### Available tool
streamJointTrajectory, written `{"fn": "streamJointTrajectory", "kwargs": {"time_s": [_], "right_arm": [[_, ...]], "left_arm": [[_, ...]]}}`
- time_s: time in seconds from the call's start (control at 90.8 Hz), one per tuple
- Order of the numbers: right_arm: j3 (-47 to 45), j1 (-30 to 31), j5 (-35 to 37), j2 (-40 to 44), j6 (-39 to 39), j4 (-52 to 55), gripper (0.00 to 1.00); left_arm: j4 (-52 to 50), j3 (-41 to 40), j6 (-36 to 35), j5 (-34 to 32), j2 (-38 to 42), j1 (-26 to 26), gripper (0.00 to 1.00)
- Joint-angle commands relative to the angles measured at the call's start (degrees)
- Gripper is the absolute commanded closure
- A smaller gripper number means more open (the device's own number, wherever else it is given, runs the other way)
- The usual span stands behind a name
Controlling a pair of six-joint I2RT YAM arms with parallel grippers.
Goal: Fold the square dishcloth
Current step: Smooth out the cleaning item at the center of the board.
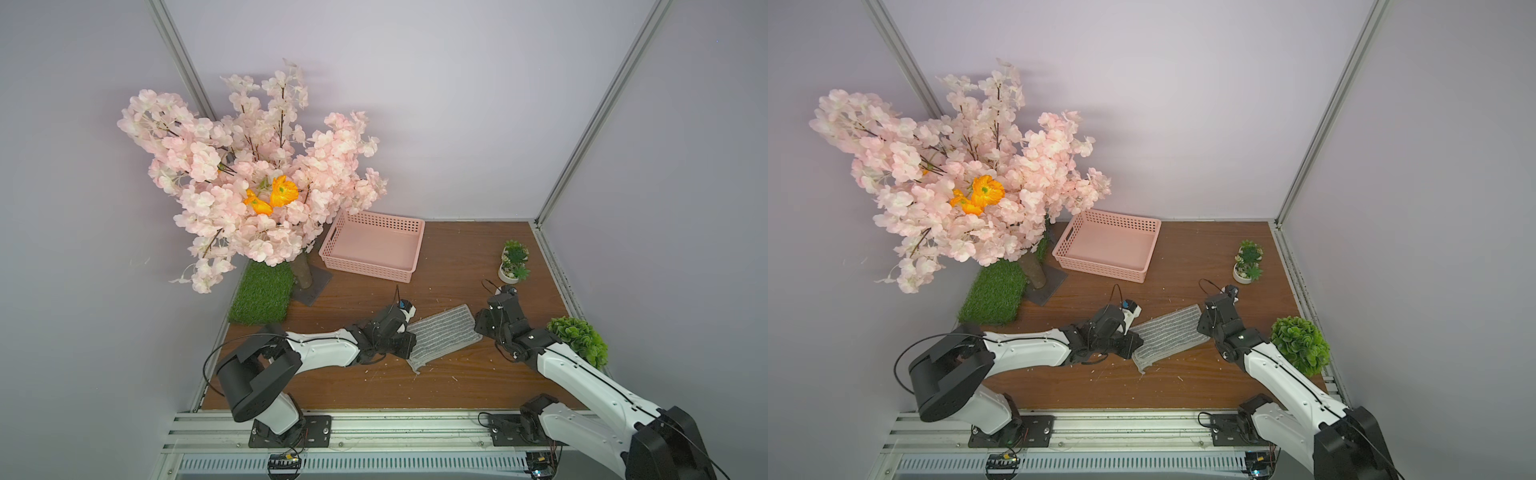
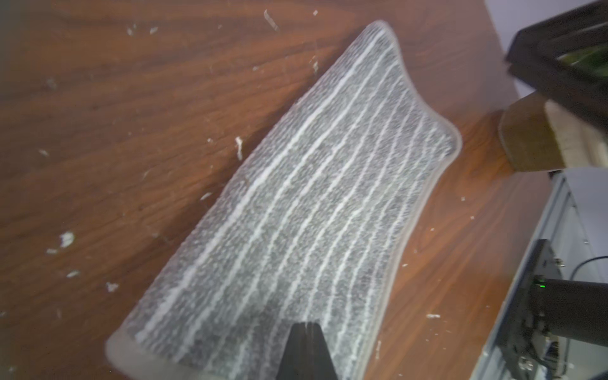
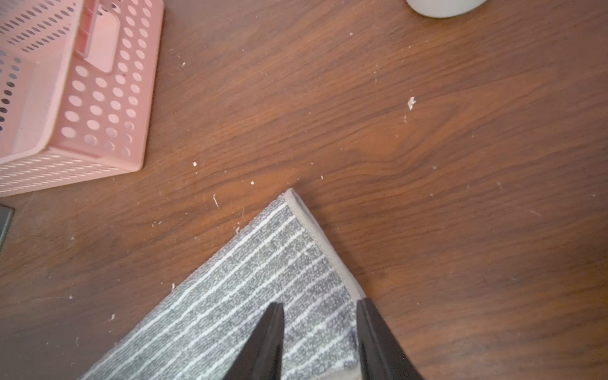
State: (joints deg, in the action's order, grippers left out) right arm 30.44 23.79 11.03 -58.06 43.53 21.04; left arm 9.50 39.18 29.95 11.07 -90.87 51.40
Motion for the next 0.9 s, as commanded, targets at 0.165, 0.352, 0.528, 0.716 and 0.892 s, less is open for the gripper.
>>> {"fn": "streamJointTrajectory", "kwargs": {"time_s": [0.165,0.352,0.528,0.716,0.892], "right_arm": [[-3.0,0.8,-16.2,-8.4,0.1,-22.1,0.63],[-1.7,0.9,-20.4,-19.0,0.7,-29.9,0.65],[0.9,0.7,-18.5,-26.3,-0.8,-32.1,0.65],[4.2,0.8,-20.3,-33.1,-1.4,-36.0,0.67],[6.9,0.7,-17.4,-33.4,-4.1,-32.9,0.66]], "left_arm": [[-1.6,-1.4,-1.8,-6.0,-2.4,0.1,1.00],[-1.5,-4.8,-3.0,-8.1,-1.2,-3.7,1.00],[-1.1,-5.8,-6.3,-11.9,-1.1,-7.9,1.00],[0.1,-2.4,-9.7,-14.7,-3.8,-11.1,1.00],[-0.9,-0.9,-10.7,-9.2,-2.0,-11.8,1.00]]}}
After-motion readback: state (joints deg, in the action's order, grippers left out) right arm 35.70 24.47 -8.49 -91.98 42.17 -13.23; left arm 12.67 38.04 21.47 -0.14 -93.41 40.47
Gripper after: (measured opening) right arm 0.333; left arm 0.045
